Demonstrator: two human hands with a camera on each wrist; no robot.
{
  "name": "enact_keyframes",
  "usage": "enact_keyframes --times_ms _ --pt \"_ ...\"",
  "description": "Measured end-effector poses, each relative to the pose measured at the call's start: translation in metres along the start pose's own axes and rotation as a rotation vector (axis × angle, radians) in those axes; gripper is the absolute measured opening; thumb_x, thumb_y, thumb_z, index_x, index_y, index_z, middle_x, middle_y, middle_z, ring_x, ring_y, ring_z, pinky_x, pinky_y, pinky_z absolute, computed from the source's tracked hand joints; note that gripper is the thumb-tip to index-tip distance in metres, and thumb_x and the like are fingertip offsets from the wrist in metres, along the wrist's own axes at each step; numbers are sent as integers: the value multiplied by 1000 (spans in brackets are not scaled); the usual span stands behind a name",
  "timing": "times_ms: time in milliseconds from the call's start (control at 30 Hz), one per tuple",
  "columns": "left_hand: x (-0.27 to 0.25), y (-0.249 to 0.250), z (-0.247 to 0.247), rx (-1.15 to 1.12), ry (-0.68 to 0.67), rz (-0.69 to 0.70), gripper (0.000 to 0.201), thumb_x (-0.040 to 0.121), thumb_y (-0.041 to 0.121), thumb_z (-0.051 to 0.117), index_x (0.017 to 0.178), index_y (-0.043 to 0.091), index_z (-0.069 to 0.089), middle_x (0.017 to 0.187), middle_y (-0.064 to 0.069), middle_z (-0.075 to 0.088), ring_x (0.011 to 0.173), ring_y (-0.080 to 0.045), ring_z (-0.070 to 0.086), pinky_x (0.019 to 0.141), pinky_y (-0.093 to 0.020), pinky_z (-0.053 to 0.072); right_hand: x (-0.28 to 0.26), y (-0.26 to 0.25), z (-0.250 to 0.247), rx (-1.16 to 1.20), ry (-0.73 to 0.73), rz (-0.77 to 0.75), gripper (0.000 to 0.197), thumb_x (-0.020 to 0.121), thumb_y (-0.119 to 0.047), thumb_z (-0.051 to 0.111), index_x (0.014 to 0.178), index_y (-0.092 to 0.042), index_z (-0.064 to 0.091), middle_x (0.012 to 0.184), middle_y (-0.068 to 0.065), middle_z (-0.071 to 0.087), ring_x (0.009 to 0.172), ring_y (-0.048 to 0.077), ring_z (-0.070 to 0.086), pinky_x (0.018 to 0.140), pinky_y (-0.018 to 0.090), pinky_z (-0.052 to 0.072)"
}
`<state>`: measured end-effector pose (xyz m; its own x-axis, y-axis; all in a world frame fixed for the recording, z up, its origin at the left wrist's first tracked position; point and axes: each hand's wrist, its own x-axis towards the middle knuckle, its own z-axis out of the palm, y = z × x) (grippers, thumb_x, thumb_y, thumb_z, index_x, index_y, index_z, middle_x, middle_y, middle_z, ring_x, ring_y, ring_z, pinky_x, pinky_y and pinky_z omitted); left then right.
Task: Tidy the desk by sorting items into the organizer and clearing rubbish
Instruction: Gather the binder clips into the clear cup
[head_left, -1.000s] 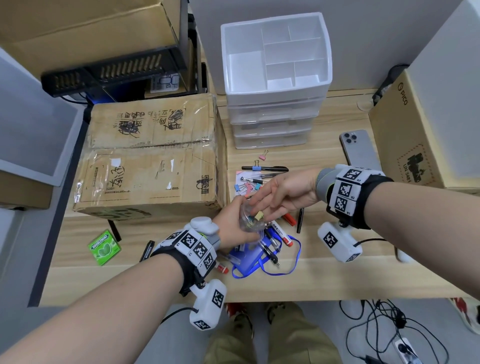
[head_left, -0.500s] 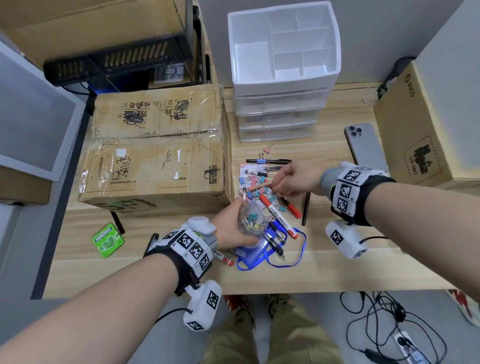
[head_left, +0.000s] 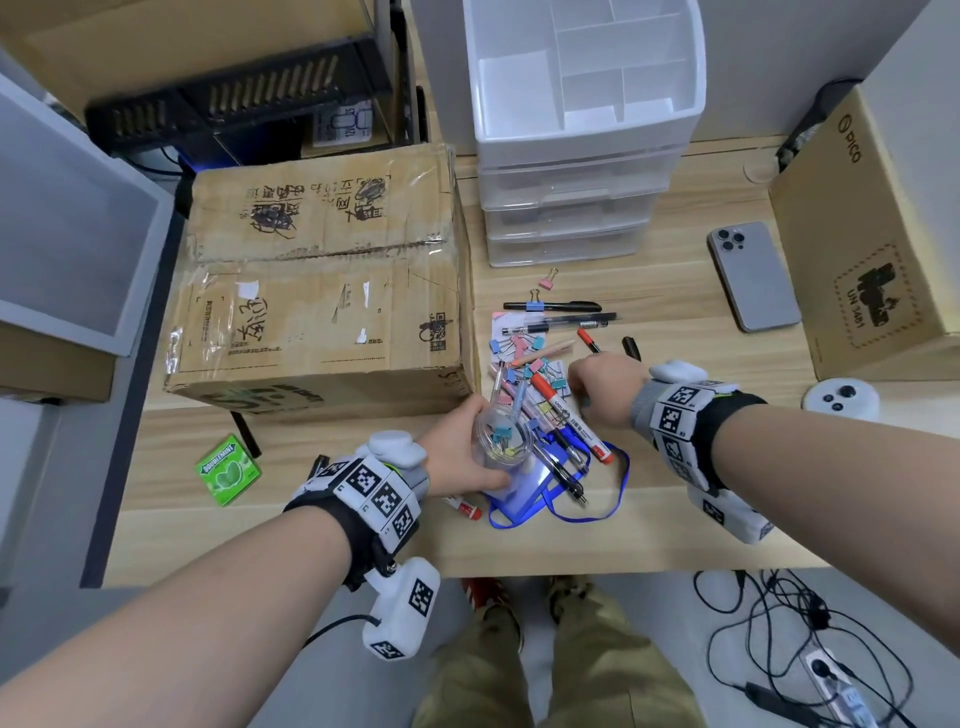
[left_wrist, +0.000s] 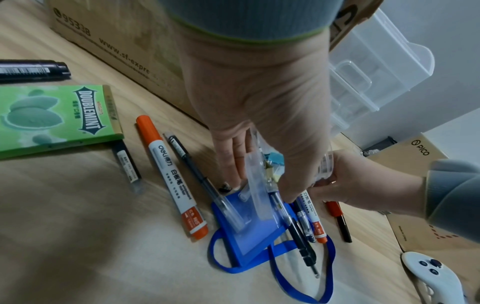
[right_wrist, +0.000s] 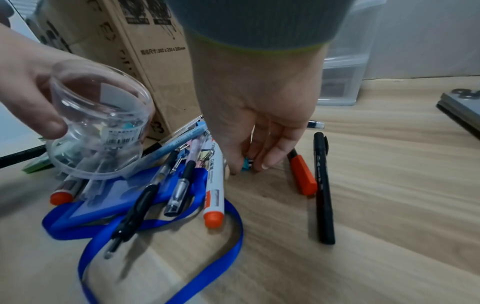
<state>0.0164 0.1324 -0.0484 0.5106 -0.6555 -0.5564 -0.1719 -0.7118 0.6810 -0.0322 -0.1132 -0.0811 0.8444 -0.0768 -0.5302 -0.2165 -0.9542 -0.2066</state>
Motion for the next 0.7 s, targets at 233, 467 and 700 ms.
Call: enact_keyframes --times_ms 233,467,700 --pt "0 1 -2 31 6 -1 63 62 31 87 109 26 46 94 15 65 78 0 62 63 -17 44 -8 4 -4 201 8 10 17 72 -12 65 88 -16 59 85 0 62 78 21 60 63 32 52" --pt "2 7 -3 18 -10 6 68 63 28 88 116 24 45 99 14 64 86 -2 63 68 -15 46 -15 -3 -14 306 -64 -196 10 81 -12 64 87 -17 71 93 -1 65 84 17 60 74 32 54" --pt "8 9 -1 7 -7 10 73 63 30 88 122 26 45 106 14 65 93 -4 65 78 -21 54 -10 3 1 151 -2 -172 18 82 -6 59 88 -15 73 99 0 57 91 19 60 81 33 51"
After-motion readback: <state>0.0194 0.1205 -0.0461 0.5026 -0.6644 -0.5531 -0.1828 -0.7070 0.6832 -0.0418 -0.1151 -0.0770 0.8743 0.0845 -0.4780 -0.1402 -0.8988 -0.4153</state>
